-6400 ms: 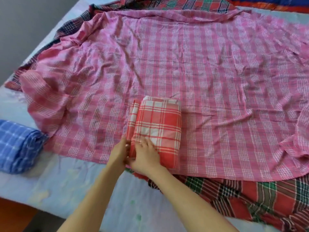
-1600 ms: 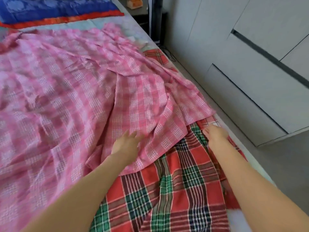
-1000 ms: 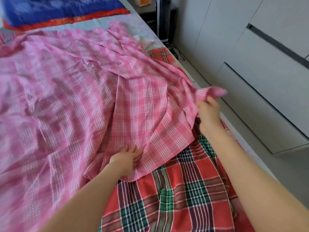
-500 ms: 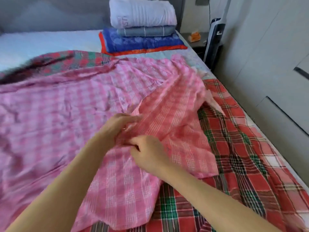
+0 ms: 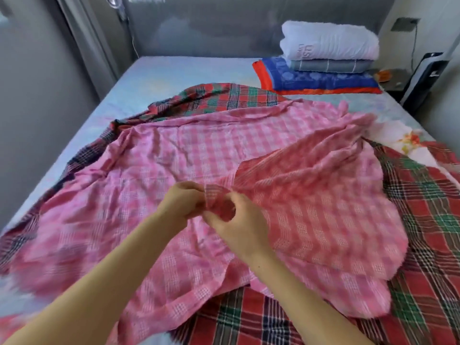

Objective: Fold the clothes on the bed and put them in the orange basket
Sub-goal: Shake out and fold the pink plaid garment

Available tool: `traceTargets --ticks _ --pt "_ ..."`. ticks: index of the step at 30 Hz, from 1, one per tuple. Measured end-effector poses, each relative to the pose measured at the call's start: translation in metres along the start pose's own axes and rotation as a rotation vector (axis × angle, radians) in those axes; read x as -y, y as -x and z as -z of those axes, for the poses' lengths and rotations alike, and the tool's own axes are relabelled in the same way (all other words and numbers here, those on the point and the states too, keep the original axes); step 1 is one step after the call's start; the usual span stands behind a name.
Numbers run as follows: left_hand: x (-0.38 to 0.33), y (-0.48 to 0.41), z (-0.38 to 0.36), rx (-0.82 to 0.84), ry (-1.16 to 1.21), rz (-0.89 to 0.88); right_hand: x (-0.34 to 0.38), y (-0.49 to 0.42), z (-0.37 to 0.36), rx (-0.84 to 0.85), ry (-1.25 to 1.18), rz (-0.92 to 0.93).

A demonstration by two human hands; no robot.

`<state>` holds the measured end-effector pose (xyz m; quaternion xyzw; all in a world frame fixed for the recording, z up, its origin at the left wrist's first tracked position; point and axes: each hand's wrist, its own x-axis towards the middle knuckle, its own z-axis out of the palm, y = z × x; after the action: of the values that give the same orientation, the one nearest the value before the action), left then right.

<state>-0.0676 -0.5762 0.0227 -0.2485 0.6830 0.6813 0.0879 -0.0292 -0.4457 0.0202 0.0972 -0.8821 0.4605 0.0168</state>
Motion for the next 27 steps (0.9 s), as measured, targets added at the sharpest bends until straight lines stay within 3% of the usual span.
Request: traceTargets --ticks 4,9,19,21,24,27 --pt "0.004 0.006 0.058 0.044 -0.040 0.003 0.034 0.004 -0.051 0.033 -0.020 0.051" --pt "0.022 0.018 0.107 0.154 0.113 0.096 0.036 0.000 -0.079 0.043 -0.111 -0.014" --pt "0.142 0.026 0.260 -0.608 0.260 0.205 0.042 0.010 -0.161 0.162 -0.138 -0.028" --pt "0.159 0.021 0.279 -0.684 0.099 0.199 0.062 0.010 -0.180 0.180 -0.153 0.013" --pt "0.166 0.006 0.282 -0.676 -0.420 0.112 0.100 0.013 -0.214 0.230 -0.220 0.077" --pt "0.165 -0.013 0.269 -0.472 -0.622 -0.050 0.116 0.011 -0.251 0.244 -0.241 0.075"
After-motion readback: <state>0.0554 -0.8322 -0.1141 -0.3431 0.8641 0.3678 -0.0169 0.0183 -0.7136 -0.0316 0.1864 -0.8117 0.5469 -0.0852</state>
